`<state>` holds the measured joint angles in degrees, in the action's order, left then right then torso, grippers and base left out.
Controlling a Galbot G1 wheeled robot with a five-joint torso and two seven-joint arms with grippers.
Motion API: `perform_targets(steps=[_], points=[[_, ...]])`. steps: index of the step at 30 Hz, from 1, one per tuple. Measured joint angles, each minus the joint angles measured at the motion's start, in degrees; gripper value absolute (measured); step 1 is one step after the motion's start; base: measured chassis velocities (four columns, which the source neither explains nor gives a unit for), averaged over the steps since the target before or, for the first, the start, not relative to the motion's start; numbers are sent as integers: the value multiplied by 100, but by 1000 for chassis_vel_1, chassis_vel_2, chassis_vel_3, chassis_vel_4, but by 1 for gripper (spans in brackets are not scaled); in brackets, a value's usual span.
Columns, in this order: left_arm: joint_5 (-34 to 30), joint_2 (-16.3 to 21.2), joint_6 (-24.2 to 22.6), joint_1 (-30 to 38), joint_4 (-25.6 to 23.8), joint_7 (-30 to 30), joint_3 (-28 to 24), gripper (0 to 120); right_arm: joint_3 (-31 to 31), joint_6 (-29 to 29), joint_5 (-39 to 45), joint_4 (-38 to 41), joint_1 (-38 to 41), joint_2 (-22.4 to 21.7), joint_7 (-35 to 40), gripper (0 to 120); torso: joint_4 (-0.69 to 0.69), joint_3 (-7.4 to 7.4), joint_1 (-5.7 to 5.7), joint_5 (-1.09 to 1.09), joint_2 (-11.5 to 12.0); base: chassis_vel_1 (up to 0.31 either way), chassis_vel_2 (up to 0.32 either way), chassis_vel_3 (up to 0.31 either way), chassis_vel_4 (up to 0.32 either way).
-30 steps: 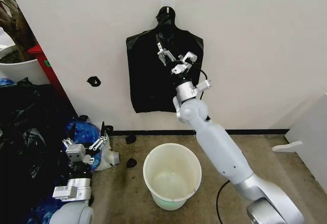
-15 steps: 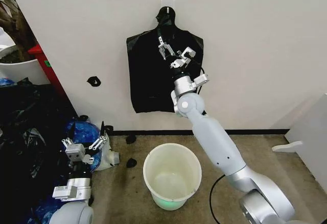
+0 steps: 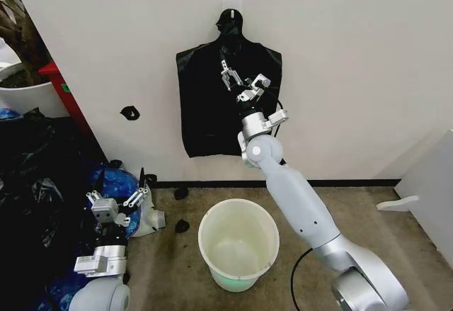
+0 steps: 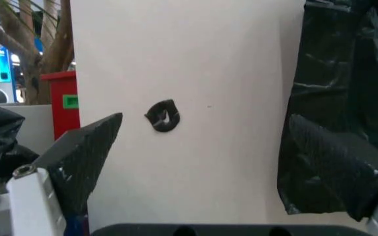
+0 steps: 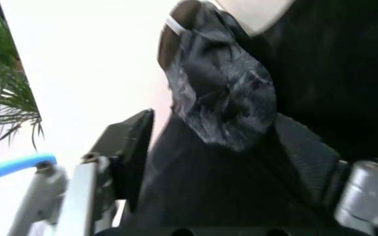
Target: Place the garbage bag over the trash bin.
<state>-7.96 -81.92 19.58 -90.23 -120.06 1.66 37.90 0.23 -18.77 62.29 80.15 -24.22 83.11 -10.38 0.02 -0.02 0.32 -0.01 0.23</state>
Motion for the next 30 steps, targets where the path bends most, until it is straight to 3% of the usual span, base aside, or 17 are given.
perform_targets(steps=[19,25,30], points=[[-11,84,-2,34,38,86,14,100,-19,-22,3,-39,213,2,-72,0,0,0,0,0,0,0,0,0,0],[-10,89,-3,30,42,97,11,100,-24,-70,6,137,-27,-127,-233,0,0,0,0,0,0,0,0,0,0],[-10,90,-2,2,22,117,21,100,-191,-114,-51,791,-699,-401,-289,0,1,0,0,-1,0,0,0,0,0]])
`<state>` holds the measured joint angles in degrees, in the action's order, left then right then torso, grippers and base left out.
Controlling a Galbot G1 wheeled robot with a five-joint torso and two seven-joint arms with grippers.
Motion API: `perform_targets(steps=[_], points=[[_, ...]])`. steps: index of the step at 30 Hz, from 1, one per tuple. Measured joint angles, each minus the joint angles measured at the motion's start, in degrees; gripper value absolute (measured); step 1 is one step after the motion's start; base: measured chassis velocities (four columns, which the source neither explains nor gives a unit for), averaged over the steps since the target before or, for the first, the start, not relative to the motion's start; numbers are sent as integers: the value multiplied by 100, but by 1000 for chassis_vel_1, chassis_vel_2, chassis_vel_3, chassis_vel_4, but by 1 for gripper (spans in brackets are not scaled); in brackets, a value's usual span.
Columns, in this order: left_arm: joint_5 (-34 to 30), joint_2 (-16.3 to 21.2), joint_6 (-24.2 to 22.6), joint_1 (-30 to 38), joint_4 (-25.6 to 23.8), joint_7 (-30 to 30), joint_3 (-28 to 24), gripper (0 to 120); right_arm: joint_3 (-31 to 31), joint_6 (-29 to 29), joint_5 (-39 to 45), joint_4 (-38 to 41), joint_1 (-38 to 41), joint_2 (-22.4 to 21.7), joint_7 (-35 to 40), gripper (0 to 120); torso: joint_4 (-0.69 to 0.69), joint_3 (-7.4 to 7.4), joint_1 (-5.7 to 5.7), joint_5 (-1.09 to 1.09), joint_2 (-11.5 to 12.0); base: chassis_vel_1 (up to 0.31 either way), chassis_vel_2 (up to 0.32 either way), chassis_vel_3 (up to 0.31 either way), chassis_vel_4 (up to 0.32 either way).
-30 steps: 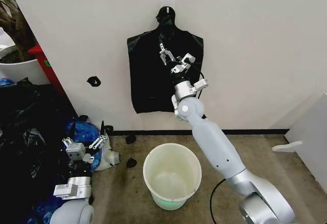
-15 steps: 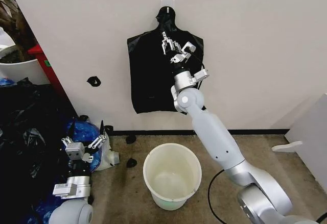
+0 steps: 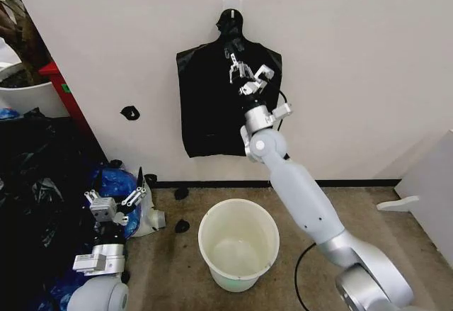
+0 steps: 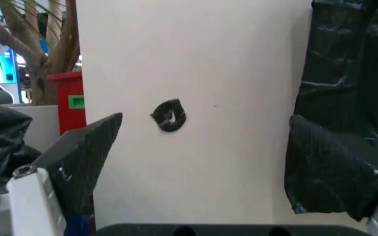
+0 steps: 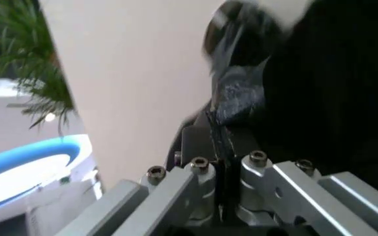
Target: Place the garbage bag over the trash bin.
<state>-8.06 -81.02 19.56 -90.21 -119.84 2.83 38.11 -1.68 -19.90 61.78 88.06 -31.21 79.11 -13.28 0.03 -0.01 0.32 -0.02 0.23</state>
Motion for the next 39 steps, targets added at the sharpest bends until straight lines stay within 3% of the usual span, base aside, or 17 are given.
perform_targets(steps=[16,23,39], points=[[69,-63,69,-217,-272,20,-3,100,-400,-232,-1069,1379,-2612,-904,-402,0,1,1,-1,1,0,0,0,0,0],[135,-98,101,-289,-362,20,-39,100,-312,-430,-1651,1413,-3142,-1068,-883,0,0,1,-1,1,0,0,0,0,0],[72,-25,114,-252,-317,25,-13,100,-147,-779,-2331,810,-3322,-955,-1699,0,-1,0,0,1,0,0,0,0,0]])
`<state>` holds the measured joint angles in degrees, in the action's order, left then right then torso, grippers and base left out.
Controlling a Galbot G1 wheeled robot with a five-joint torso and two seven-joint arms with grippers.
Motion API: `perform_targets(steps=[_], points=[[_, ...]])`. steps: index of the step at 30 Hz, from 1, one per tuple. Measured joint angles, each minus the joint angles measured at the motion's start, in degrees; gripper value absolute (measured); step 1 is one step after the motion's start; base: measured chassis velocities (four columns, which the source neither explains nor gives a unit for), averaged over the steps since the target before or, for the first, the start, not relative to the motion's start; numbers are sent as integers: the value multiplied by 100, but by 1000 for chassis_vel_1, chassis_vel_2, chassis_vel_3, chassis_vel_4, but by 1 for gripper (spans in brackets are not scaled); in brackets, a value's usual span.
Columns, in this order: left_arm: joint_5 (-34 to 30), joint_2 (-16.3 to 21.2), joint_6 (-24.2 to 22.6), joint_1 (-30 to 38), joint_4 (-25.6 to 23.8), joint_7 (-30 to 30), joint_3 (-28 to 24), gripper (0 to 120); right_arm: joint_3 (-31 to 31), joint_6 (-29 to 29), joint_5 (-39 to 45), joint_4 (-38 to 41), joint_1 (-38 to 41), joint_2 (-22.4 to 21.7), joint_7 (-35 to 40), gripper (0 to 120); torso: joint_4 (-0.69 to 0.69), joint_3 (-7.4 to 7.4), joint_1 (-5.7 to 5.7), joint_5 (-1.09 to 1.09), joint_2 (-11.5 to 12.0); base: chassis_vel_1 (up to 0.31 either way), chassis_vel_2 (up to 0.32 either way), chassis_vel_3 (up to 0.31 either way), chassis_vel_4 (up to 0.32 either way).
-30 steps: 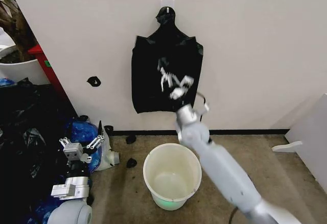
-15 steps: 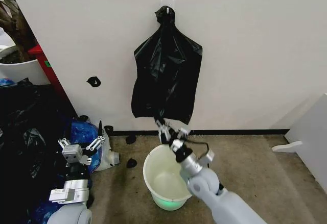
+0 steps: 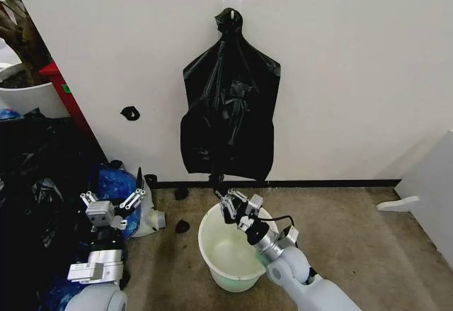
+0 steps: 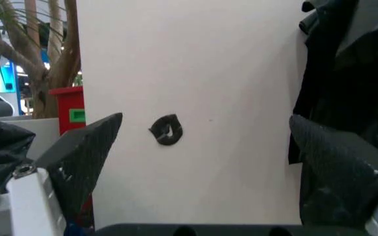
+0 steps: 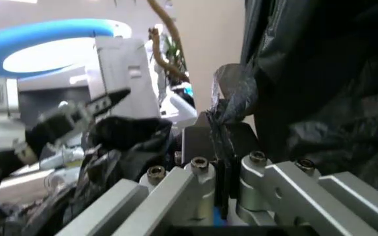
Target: Place the garbage bag over the trash bin.
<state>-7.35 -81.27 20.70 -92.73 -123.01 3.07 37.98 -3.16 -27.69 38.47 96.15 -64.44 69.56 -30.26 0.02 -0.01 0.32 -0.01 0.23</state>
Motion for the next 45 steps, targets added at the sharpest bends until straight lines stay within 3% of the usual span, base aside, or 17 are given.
perform_targets(steps=[10,20,25,28,32,35,37,40,45], points=[[-48,22,5,62,61,15,8,100,369,-219,-296,58,120,81,73,2,0,0,1,0,0,0,0,0,0],[-52,10,2,123,147,18,-9,100,1151,-624,-1134,562,-454,-276,-911,37,1,0,0,0,0,0,0,0,0],[-46,8,-2,158,187,17,-24,100,1606,-690,-1407,812,-763,-426,-917,53,1,0,0,0,0,0,0,0,0],[-39,6,-7,180,202,16,-41,100,1678,-548,-1329,958,-939,-494,-431,65,0,0,0,0,0,0,0,0,0],[-33,23,-14,185,202,9,-64,100,992,152,-384,1213,-1229,-562,1114,81,0,0,0,0,0,0,0,0,0],[-34,30,-16,186,200,9,-62,100,898,280,-275,1255,-1257,-563,1325,85,0,0,0,0,0,0,0,0,0],[-49,62,-22,186,187,8,-51,100,603,743,-73,1367,-1324,-549,2093,98,0,0,0,0,0,0,0,0,0],[-102,118,-27,163,139,8,-16,100,405,1687,-675,1476,-1329,-473,3613,100,0,0,0,0,0,0,0,0,0],[-147,170,-28,137,95,13,17,100,549,1829,-1083,1654,-1248,-453,3928,100,0,0,0,0,0,0,0,0,0]])
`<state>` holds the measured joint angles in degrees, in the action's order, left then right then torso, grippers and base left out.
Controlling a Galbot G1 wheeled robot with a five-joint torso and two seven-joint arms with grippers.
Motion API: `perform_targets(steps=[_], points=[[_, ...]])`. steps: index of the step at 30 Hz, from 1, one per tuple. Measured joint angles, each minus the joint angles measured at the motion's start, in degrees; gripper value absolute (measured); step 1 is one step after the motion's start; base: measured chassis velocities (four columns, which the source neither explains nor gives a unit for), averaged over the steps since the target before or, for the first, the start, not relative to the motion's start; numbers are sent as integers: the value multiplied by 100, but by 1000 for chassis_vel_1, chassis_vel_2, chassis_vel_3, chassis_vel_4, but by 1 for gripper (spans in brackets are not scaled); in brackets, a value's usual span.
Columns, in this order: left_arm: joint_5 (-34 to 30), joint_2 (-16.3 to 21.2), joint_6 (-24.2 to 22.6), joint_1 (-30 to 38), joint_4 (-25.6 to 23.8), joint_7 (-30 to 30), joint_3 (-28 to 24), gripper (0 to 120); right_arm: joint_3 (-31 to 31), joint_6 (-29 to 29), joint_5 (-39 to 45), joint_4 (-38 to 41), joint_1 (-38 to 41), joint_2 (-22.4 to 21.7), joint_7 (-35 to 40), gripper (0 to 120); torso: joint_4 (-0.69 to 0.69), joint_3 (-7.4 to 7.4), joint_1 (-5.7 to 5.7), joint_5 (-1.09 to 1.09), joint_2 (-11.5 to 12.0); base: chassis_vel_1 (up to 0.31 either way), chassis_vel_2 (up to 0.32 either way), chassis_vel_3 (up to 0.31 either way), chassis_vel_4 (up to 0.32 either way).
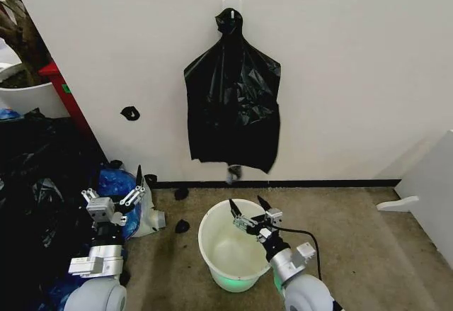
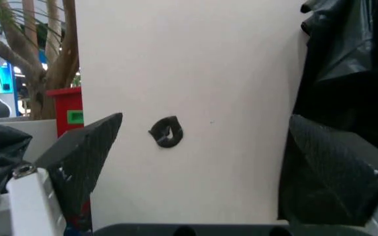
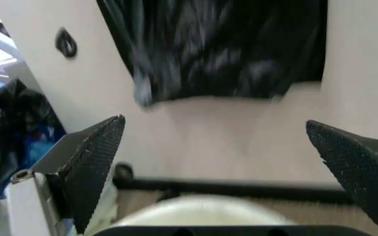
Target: Place the garbage bag over the trash bin.
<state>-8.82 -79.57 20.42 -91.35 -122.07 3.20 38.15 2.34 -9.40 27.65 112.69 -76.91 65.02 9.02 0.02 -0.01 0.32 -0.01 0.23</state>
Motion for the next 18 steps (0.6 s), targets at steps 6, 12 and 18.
perform_targets(steps=[6,12,18], points=[[-4,18,-1,38,72,9,5,100,473,-643,-1709,223,165,29,-533,100,0,0,0,0,0,0,0,0,0],[37,-8,-2,119,204,8,-24,100,781,-457,-4218,246,594,-23,-387,100,0,0,0,1,0,0,0,0,0],[61,-55,-3,242,381,6,-37,100,251,350,-4965,-146,1459,-70,62,100,-1,-1,0,1,0,0,0,0,0]])
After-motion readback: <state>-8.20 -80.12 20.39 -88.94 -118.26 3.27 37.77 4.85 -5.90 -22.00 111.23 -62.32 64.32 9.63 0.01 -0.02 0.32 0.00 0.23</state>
